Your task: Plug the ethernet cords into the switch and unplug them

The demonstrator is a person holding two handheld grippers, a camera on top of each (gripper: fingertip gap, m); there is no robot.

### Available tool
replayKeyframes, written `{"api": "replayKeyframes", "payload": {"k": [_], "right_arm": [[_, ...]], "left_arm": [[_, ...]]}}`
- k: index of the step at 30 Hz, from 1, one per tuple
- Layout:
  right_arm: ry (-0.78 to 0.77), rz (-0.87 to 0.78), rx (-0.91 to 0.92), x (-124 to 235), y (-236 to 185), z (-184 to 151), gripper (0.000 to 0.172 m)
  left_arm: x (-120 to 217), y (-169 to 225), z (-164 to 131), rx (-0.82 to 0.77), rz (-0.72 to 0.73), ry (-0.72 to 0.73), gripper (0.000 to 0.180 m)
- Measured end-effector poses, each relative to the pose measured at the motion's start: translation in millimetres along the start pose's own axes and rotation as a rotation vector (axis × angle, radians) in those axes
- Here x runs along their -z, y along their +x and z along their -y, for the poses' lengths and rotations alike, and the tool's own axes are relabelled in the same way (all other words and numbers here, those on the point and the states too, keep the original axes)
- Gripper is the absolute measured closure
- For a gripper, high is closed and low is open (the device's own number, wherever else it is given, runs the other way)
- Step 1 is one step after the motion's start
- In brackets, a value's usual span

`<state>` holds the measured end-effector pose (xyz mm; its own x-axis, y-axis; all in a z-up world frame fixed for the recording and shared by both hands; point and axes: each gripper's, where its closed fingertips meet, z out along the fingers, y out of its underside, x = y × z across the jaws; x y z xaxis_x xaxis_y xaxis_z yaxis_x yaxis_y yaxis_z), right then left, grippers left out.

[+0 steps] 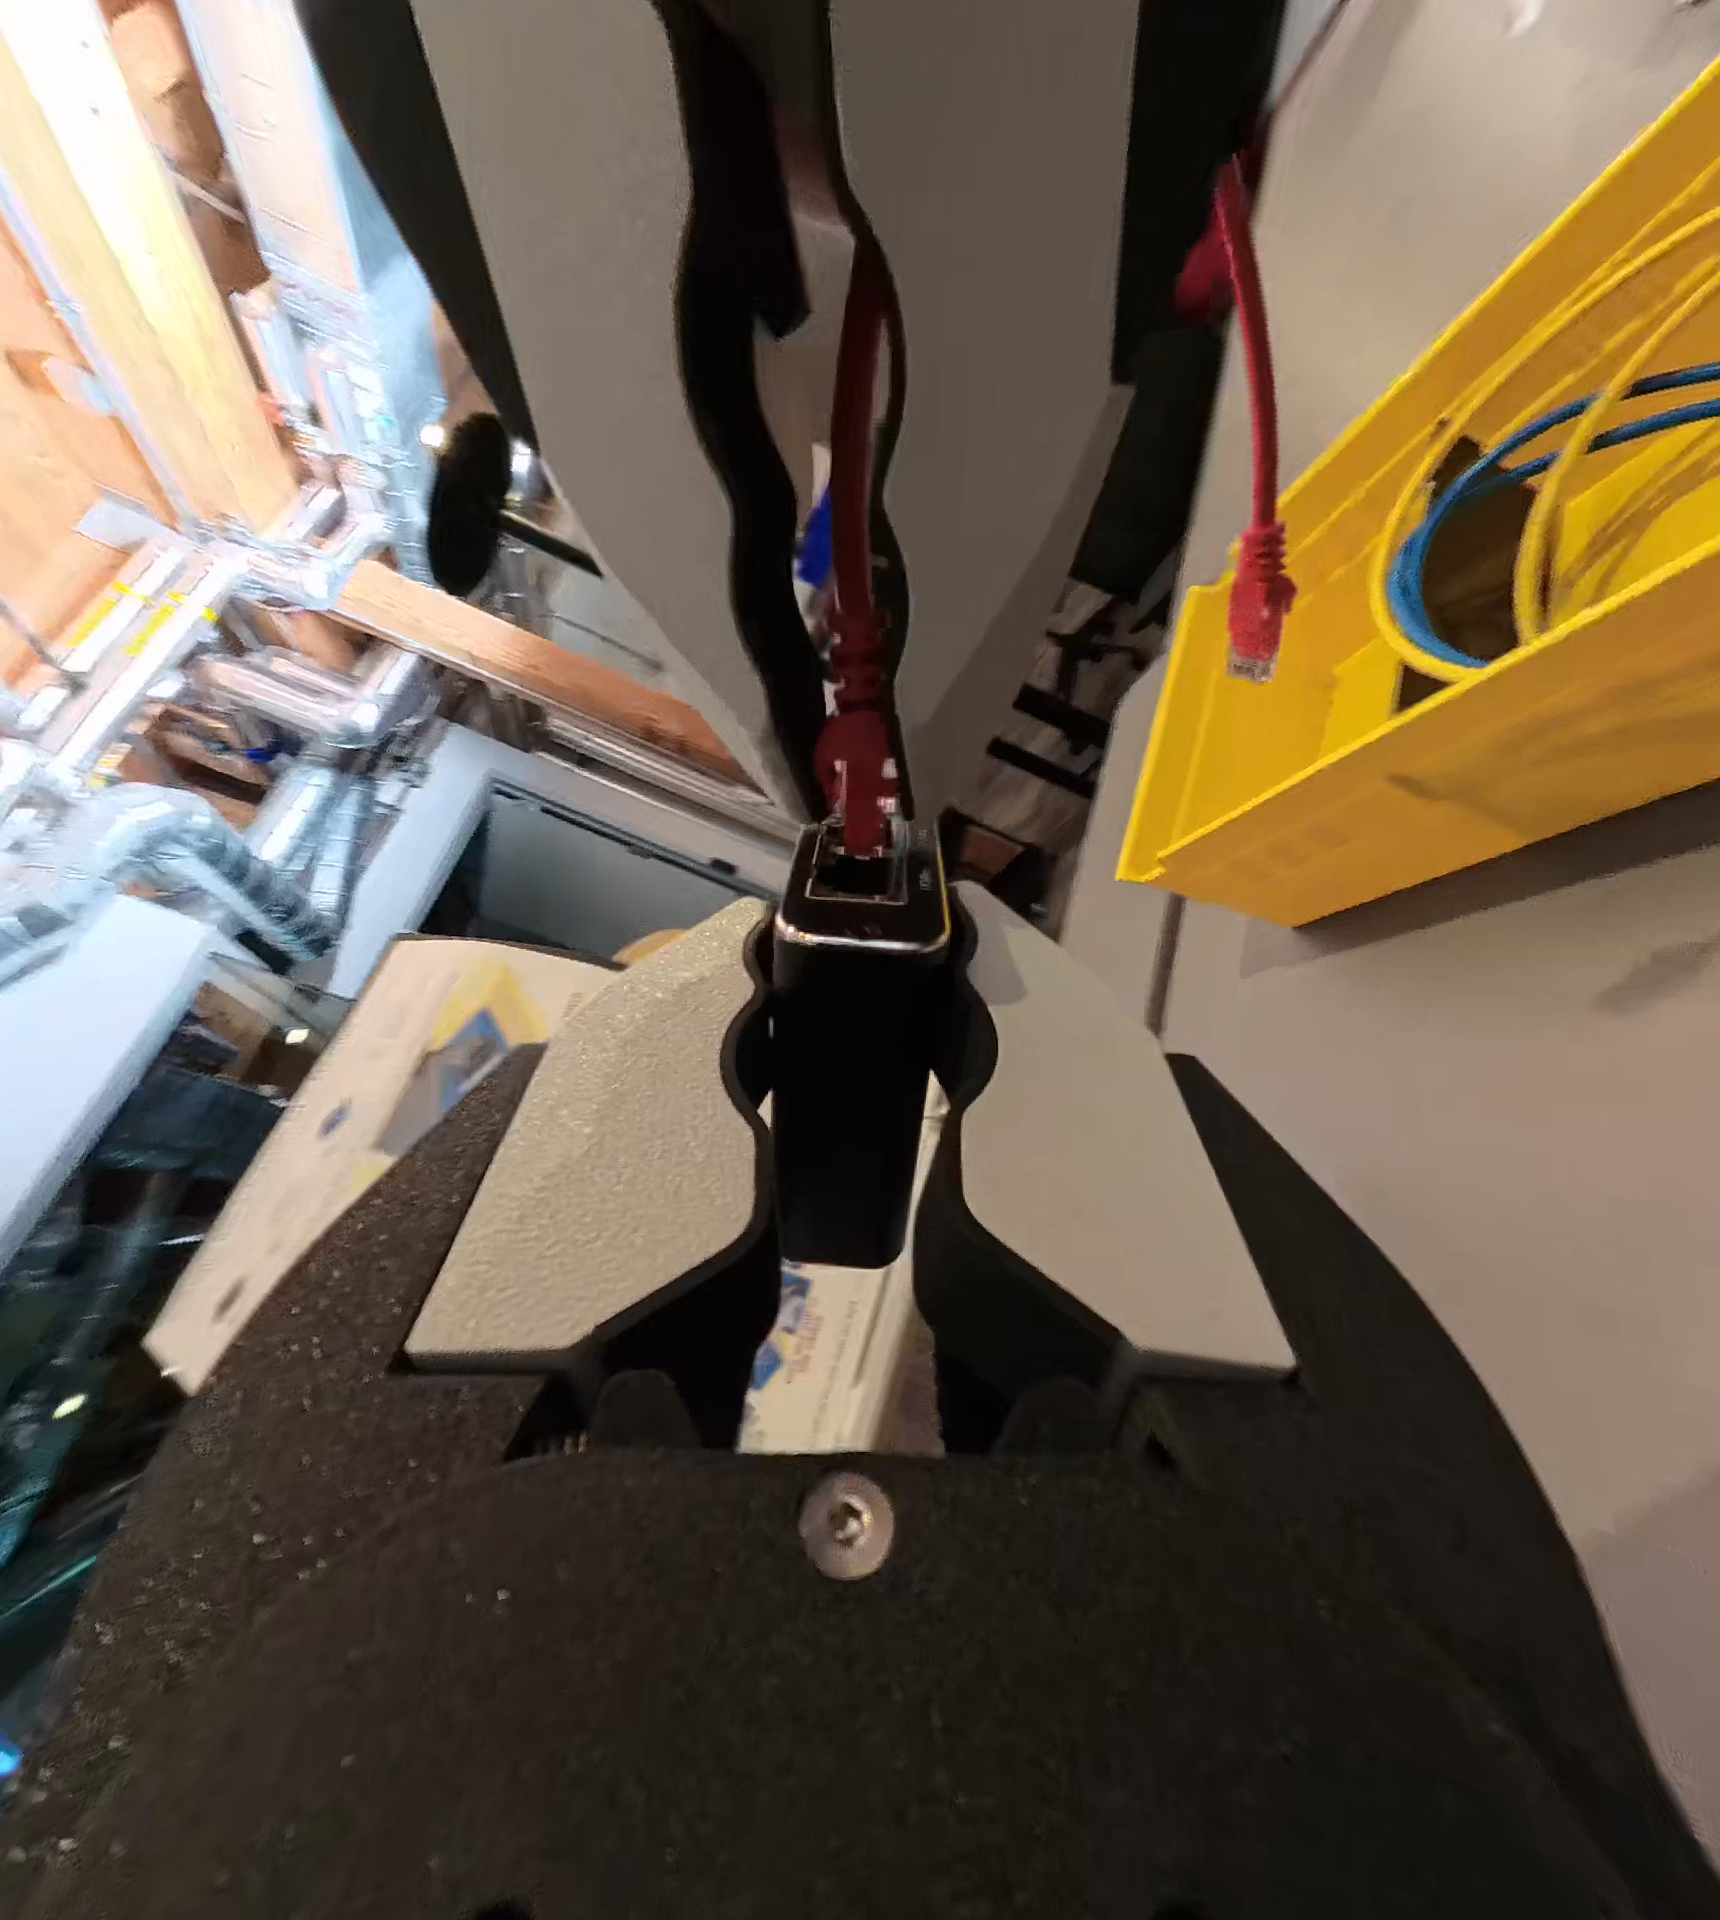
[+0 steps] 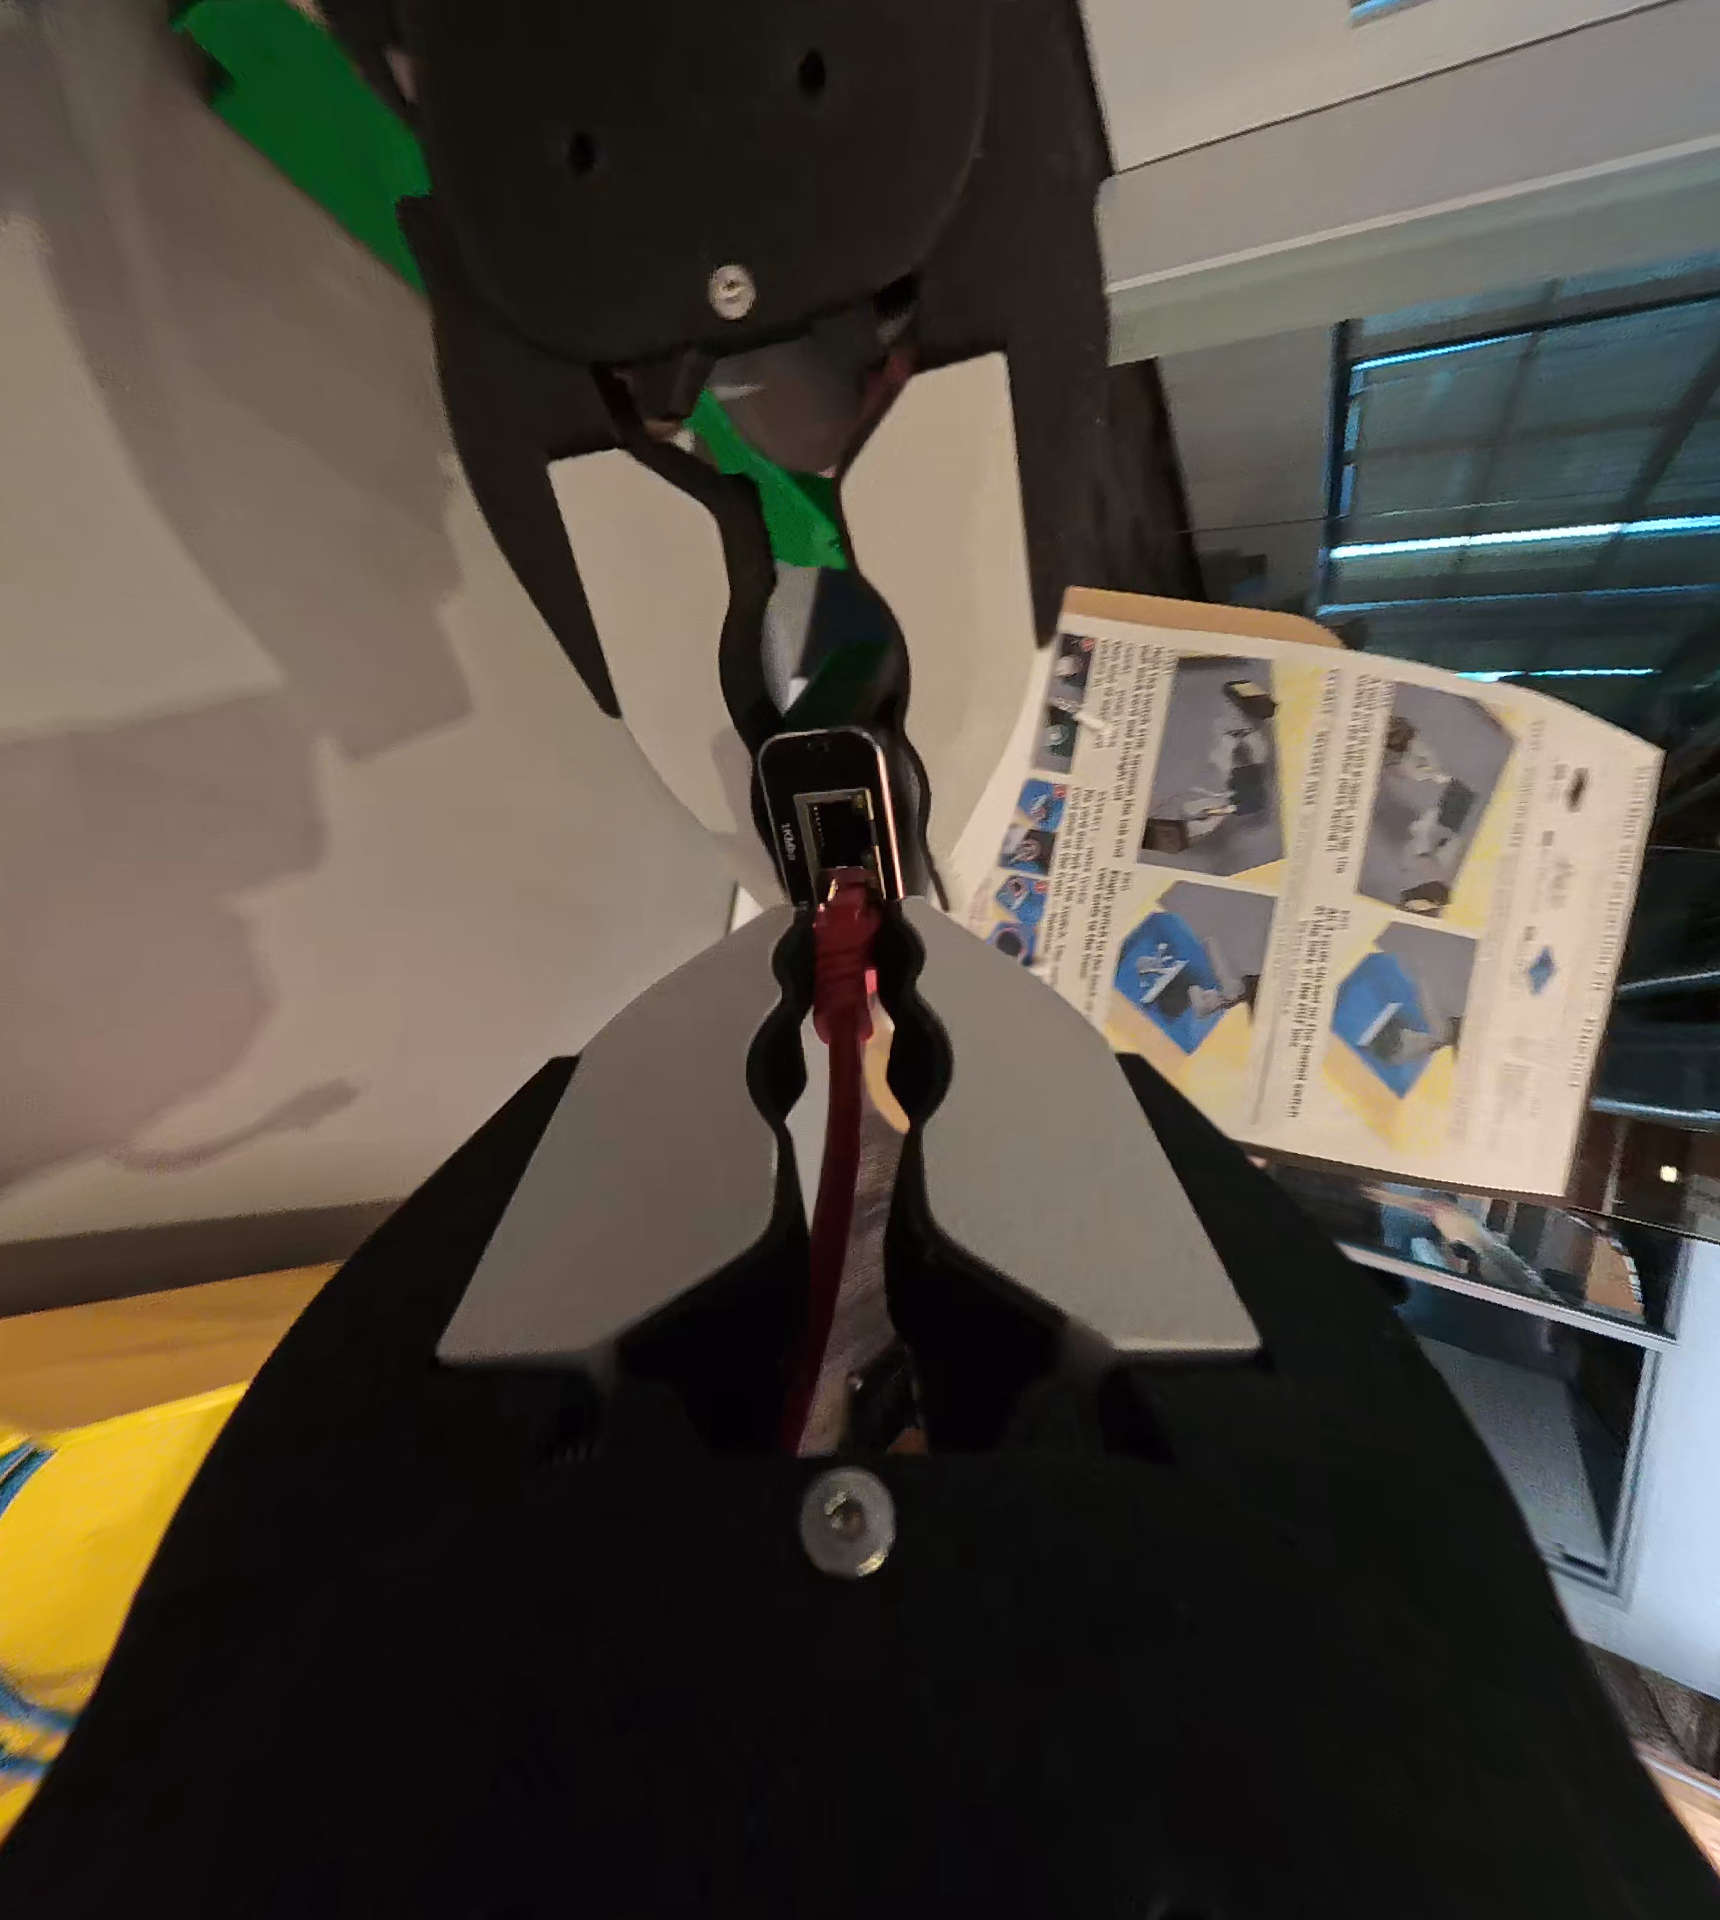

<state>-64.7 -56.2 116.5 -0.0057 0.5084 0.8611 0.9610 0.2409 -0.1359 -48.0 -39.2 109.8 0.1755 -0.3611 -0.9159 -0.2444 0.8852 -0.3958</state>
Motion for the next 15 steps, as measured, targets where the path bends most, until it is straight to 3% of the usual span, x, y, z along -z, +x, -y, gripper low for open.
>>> {"api": "replayKeyframes", "payload": {"k": [6,7,8,9,10,12,15], "right_arm": [[-0.05,0.158,-0.069,-3.0,-13.8,-11.5,0.158],[-0.045,0.297,-0.077,0.8,-30.6,-11.0,0.159],[-0.059,0.421,-0.164,1.5,-52.3,-8.1,0.159],[-0.123,0.4,-0.084,-3.9,-62.7,-20.4,0.159],[-0.211,0.27,0.043,-8.4,-53.9,-42.3,0.158],[-0.157,0.218,-0.102,-3.9,-39.3,-46.5,0.158],[-0.036,0.184,-0.216,7.9,-17.7,-42.6,0.159]], "left_arm": [[-7.7,17.5,-4.7,0.016,-0.094,-0.024,0.153],[-9.8,15.9,-11.4,0.004,-0.082,-0.06,0.155],[-9.6,-12.7,-42.2,-0.063,0.094,-0.224,0.154],[-1.5,-37.9,-72.5,-0.093,0.18,-0.334,0.154],[7.5,-50.8,-83.5,0.047,0.146,-0.291,0.154],[27.5,-66.0,-57.3,0.352,0.025,-0.071,0.154],[41.3,-74.4,-36.8,0.297,0.055,0.026,0.154]]}}
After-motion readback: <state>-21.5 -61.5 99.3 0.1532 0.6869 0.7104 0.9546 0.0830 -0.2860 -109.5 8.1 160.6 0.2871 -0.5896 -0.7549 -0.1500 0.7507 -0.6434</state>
